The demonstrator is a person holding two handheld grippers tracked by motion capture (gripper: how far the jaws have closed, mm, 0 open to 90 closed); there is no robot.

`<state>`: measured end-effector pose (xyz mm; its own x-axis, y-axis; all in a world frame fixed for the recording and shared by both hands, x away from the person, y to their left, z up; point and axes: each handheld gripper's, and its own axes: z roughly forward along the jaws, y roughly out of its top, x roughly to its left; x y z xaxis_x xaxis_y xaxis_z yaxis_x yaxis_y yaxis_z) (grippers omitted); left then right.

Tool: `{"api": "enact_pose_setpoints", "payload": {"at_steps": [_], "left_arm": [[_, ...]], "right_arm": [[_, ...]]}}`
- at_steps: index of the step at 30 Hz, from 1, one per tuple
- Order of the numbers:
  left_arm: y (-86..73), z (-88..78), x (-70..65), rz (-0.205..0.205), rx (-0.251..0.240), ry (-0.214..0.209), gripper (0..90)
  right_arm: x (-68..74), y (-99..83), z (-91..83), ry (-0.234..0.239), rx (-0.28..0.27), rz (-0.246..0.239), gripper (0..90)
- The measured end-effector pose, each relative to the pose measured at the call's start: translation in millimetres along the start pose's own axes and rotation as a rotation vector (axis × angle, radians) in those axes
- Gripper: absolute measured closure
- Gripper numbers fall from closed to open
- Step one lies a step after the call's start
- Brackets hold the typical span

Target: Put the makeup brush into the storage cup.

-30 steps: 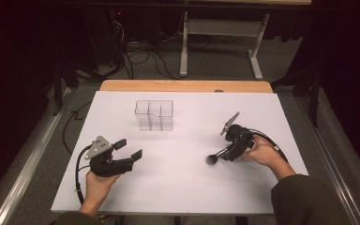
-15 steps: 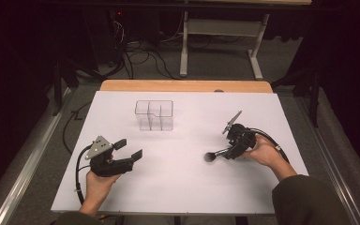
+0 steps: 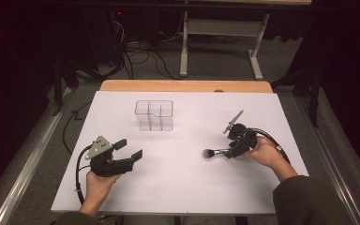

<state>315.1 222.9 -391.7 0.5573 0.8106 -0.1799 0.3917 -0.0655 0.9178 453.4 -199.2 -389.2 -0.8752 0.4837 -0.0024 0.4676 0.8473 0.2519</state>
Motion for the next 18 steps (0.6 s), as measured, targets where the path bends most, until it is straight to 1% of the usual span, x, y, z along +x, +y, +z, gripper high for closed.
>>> {"api": "enact_pose_setpoints", "payload": {"at_steps": [3,4,5,8,10,11,13,18], "left_arm": [[0.0,-0.1,0.0,-0.002,-0.003,0.000,22.4],[0.0,0.0,0.1,-0.002,-0.003,0.000,22.4],[0.0,-0.1,0.1,-0.002,-0.001,-0.001,22.4],[-0.1,0.2,-0.1,0.000,-0.001,0.000,22.4],[-0.1,0.4,0.0,-0.001,0.000,0.001,22.4],[-0.1,0.4,0.1,-0.001,0.000,0.001,22.4],[-0.1,0.6,0.2,-0.002,0.001,0.000,22.4],[0.0,0.2,0.2,-0.002,0.001,0.001,22.4]], "right_arm": [[0.1,-1.2,0.3,-0.001,-0.003,0.005,55.0],[-1.1,-2.1,1.1,-0.005,-0.010,-0.012,55.8],[0.2,-2.6,1.1,-0.005,-0.008,0.007,56.7],[0.2,-4.5,1.5,-0.013,-0.015,0.012,59.8],[1.3,-5.1,0.6,-0.024,-0.014,0.035,60.6],[0.7,-5.8,0.9,-0.033,-0.017,0.026,60.7],[1.3,-6.4,1.6,-0.038,-0.020,0.031,61.5],[3.0,-6.7,1.3,-0.060,-0.016,0.043,67.1]]}}
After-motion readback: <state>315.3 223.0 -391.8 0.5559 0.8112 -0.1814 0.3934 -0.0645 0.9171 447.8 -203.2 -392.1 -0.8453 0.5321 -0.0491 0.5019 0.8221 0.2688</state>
